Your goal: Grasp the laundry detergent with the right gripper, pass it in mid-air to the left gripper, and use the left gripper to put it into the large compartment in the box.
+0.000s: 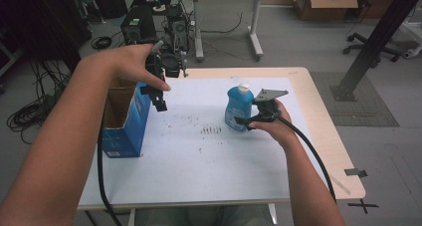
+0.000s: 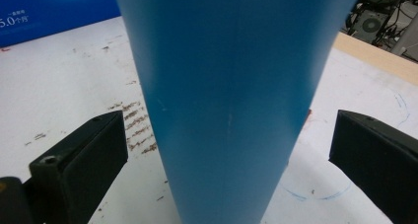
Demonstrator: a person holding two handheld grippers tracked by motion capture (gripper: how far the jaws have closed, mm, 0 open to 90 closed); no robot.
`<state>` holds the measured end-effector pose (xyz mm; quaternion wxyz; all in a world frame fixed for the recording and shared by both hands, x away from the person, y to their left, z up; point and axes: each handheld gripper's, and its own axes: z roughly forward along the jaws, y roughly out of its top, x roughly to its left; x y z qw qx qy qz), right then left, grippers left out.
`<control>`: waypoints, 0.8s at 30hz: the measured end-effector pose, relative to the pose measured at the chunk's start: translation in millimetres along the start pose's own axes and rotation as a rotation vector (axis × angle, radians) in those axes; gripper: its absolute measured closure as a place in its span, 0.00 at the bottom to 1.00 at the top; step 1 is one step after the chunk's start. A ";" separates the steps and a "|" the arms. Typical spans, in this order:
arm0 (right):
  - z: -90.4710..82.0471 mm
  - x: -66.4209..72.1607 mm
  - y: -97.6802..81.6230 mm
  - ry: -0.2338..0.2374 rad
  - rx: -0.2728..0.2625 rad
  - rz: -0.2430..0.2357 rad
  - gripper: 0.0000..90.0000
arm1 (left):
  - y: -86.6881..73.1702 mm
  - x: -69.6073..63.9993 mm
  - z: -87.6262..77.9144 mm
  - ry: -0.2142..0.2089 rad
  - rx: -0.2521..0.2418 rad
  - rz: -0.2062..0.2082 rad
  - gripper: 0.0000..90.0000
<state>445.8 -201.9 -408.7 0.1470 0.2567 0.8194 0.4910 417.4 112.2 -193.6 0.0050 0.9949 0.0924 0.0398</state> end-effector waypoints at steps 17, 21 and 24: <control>9.1 2.2 -7.3 -0.044 -0.062 0.043 0.01 | -0.1 -0.6 -0.6 0.003 -0.002 -0.007 0.06; 11.6 2.5 -9.2 -0.052 -0.070 0.050 0.01 | 0.6 -1.0 -0.2 0.003 0.000 -0.004 0.06; 13.0 2.6 -10.4 -0.063 -0.073 0.051 0.01 | 0.8 -1.1 -0.1 0.003 -0.001 -0.003 0.06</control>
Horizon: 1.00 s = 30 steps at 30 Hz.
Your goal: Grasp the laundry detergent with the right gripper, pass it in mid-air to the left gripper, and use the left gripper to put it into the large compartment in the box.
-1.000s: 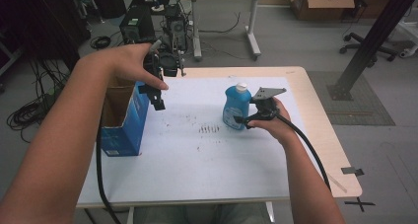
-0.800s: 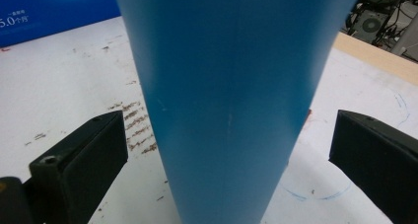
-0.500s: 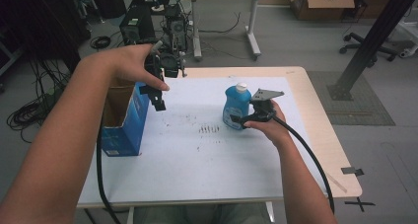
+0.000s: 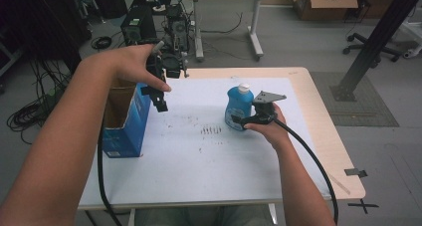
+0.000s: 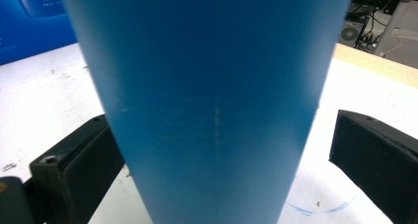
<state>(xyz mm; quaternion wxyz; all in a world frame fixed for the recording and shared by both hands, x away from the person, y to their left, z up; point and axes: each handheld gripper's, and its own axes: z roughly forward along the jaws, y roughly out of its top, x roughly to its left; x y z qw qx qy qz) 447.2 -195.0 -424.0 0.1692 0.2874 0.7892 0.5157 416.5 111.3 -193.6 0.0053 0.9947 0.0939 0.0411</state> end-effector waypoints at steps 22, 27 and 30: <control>4.5 0.0 -1.4 -0.011 -0.018 -0.009 0.12 | -2.6 2.0 3.2 -0.002 -0.005 -0.008 0.06; 5.1 0.7 -1.4 -0.013 -0.025 -0.016 0.16 | -2.3 2.0 3.7 -0.004 -0.001 -0.007 0.06; 4.8 0.7 -1.2 -0.015 -0.030 -0.014 0.19 | -2.3 2.2 3.7 -0.003 -0.002 -0.008 0.06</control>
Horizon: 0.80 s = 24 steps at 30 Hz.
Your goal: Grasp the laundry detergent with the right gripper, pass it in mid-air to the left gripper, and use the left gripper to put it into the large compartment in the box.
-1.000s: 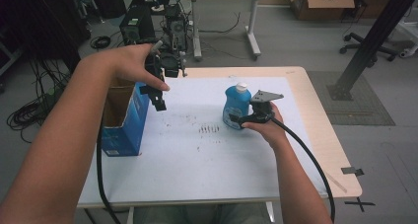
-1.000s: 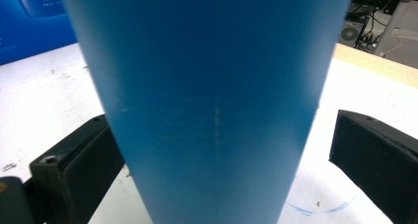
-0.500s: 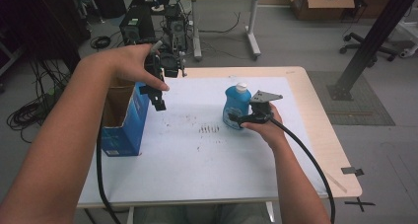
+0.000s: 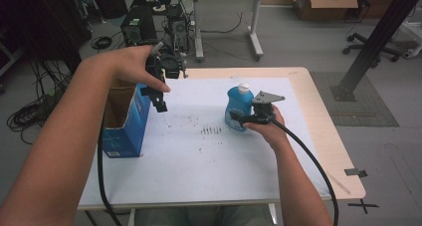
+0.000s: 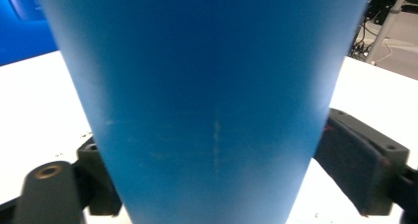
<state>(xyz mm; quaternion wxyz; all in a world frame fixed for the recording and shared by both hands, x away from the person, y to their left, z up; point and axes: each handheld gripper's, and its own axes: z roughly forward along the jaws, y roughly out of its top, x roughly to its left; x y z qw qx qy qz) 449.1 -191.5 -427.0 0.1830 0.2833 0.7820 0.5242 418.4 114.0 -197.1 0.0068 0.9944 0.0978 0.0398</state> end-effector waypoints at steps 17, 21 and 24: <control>3.4 3.6 -2.0 0.015 0.001 -0.046 0.37 | -1.6 -0.3 -0.8 0.002 -0.002 -0.003 0.06; 3.4 5.9 -1.9 0.035 -0.003 -0.068 0.47 | -1.7 -0.8 -1.1 0.002 -0.004 -0.002 0.06; 3.1 5.8 -2.4 0.037 -0.005 -0.066 0.47 | -1.5 -1.4 -1.4 0.002 -0.004 -0.002 0.06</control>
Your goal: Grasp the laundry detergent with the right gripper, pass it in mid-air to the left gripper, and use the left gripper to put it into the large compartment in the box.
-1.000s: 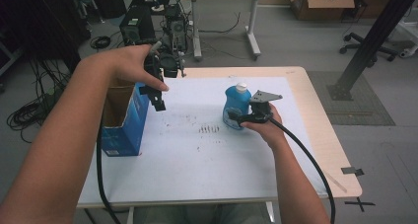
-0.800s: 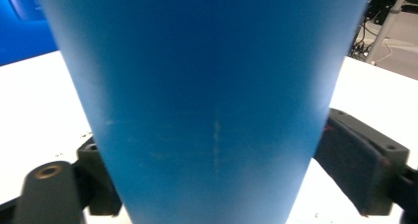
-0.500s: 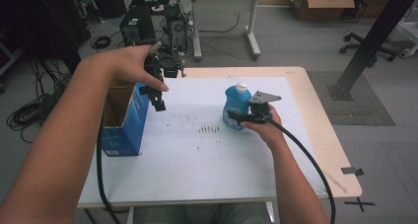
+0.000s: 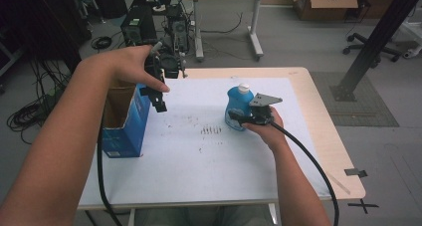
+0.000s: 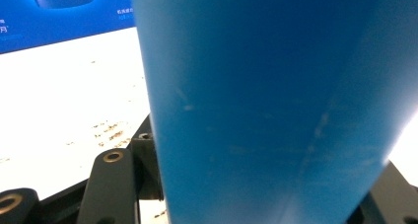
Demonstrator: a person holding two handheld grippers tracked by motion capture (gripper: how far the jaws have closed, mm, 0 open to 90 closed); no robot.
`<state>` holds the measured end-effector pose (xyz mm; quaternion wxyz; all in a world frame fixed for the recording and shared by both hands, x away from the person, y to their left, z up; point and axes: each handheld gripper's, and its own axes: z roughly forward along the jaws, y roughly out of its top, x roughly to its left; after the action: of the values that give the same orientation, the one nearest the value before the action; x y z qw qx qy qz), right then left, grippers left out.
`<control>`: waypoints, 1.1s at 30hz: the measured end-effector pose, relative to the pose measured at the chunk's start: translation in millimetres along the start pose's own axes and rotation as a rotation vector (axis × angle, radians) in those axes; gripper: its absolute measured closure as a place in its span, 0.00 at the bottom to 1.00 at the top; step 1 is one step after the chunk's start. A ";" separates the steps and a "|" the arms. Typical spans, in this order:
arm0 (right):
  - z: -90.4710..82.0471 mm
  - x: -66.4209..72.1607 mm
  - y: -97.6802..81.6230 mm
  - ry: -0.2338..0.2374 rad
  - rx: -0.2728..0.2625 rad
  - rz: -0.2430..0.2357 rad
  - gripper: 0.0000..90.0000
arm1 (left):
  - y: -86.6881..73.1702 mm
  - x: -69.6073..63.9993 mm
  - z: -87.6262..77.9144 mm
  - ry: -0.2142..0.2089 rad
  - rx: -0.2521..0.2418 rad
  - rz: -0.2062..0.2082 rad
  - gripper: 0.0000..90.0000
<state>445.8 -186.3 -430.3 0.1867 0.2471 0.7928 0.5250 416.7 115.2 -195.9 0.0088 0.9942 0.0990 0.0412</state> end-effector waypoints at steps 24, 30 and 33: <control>-14.0 -5.1 16.1 0.030 -0.044 0.003 0.51 | 2.1 0.8 -0.2 -0.002 0.001 -0.011 0.06; -32.8 -7.9 37.8 0.051 -0.051 -0.028 0.51 | 2.8 1.2 -1.4 0.000 0.000 -0.011 0.06; -40.6 -8.5 46.4 0.057 -0.048 -0.040 0.51 | 3.4 0.9 -3.3 0.000 0.001 -0.008 0.06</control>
<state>439.2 -206.2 -371.7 0.1804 0.2114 0.7897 0.5469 417.9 112.0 -192.4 0.0082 0.9938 0.1028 0.0410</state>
